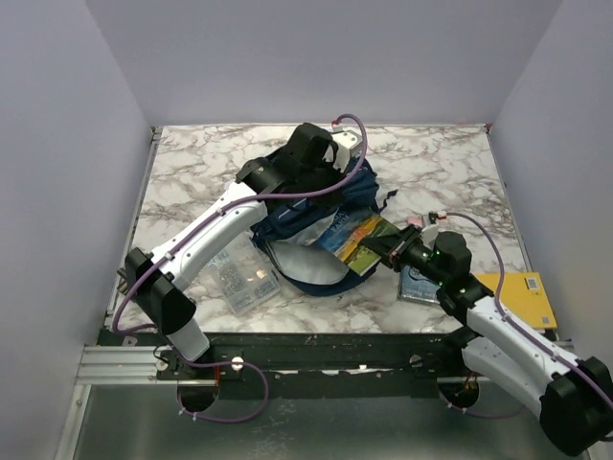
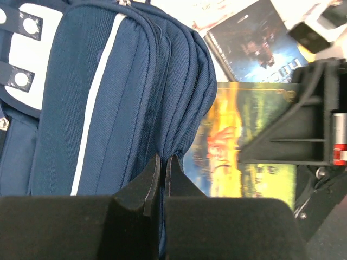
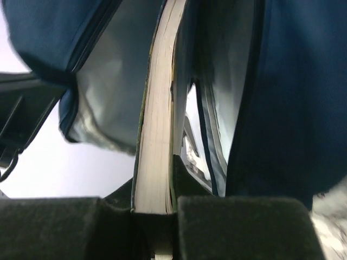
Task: Pack the student bag
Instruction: Place the book in the student bag.
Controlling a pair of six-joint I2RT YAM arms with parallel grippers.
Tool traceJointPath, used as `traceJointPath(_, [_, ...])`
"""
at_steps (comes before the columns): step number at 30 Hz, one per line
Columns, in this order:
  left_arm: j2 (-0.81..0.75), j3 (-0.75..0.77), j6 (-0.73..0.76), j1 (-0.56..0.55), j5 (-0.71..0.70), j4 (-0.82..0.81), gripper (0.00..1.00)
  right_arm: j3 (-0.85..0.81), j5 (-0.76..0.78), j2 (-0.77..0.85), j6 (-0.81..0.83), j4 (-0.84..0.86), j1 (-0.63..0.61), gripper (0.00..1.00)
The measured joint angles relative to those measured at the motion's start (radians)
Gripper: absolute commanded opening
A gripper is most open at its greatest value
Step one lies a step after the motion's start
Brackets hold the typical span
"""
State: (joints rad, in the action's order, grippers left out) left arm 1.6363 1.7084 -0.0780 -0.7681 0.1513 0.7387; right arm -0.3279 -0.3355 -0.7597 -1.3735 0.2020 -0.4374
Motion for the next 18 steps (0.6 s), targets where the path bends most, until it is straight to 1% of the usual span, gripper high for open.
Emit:
traceJointPath(4, [0.002,0.067,-0.007,0.000,0.034,0.029,0.00,0.003,0.019,-0.169,-0.037,0.230,-0.002,0.01])
traceJointPath(7, [0.008,0.118,-0.005,-0.007,0.046,0.047,0.00,0.002,0.081,-0.332,-0.035,0.406,-0.029,0.01])
traceJointPath(11, [0.025,0.177,0.012,-0.032,0.048,0.066,0.00,-0.040,0.252,-0.619,0.022,0.636,-0.135,0.01])
traceJointPath(14, [0.042,0.195,0.025,-0.049,0.047,0.072,0.00,-0.074,0.399,-0.838,0.068,0.849,-0.212,0.01])
traceJointPath(18, [0.056,0.195,0.038,-0.059,0.048,0.080,0.00,-0.169,0.513,-1.065,0.101,1.028,-0.233,0.00])
